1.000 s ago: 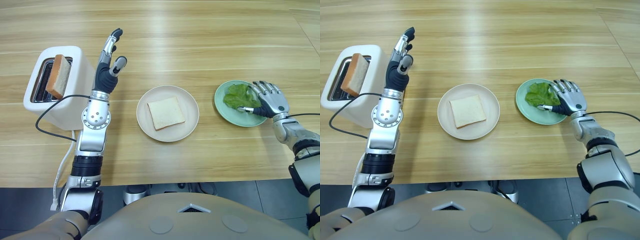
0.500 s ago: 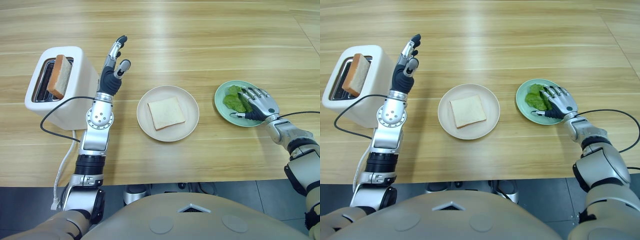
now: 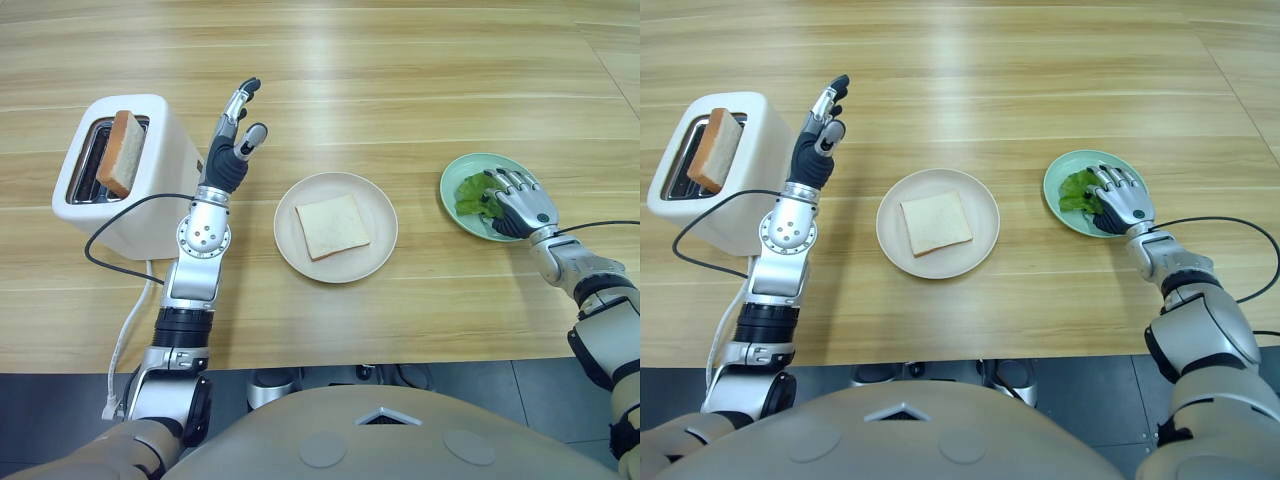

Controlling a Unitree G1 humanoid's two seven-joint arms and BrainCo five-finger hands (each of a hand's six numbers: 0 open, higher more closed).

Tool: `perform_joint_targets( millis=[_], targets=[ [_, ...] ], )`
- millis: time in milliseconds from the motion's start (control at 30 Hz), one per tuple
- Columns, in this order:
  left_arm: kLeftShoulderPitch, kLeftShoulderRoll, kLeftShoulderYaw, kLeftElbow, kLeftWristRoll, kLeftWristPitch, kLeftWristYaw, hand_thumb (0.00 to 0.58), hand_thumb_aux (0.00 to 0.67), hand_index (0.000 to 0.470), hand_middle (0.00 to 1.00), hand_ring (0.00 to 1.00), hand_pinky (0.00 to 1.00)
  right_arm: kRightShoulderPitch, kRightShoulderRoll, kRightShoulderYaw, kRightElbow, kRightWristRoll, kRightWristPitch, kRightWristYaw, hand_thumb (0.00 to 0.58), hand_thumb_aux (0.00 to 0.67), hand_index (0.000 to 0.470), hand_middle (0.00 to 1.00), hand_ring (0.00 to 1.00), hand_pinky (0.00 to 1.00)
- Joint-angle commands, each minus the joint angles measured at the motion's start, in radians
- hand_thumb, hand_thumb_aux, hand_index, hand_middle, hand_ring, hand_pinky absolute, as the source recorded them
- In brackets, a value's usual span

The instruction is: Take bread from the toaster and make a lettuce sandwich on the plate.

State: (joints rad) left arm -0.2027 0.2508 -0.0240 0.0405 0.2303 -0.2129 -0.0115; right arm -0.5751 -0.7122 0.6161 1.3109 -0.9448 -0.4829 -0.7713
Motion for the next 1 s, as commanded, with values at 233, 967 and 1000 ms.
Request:
perform_joint_targets(
  millis=[233,967,1000],
  targets=[
    [-0.006,-0.001,-0.026,0.045,0.013,-0.009,-0.012,0.0,0.0,0.0,0.0,0.0,0.0,-0.026,0.002,0.03,-0.018,-0.01,-0.019,-0.043,0.563,0.554,0.381,0.0,0.0,0.0],
    [-0.012,-0.007,-0.02,0.092,0.012,-0.029,0.007,0.0,0.0,0.0,0.0,0.0,0.0,-0.141,-0.032,0.041,-0.172,-0.059,-0.049,-0.207,0.58,0.67,0.46,0.0,0.0,0.0],
    [-0.011,-0.008,-0.018,0.095,0.01,-0.03,0.01,0.0,0.0,0.0,0.0,0.0,0.0,-0.148,-0.033,0.041,-0.198,-0.064,-0.055,-0.215,0.58,0.67,0.46,0.0,0.0,0.0]
  ],
)
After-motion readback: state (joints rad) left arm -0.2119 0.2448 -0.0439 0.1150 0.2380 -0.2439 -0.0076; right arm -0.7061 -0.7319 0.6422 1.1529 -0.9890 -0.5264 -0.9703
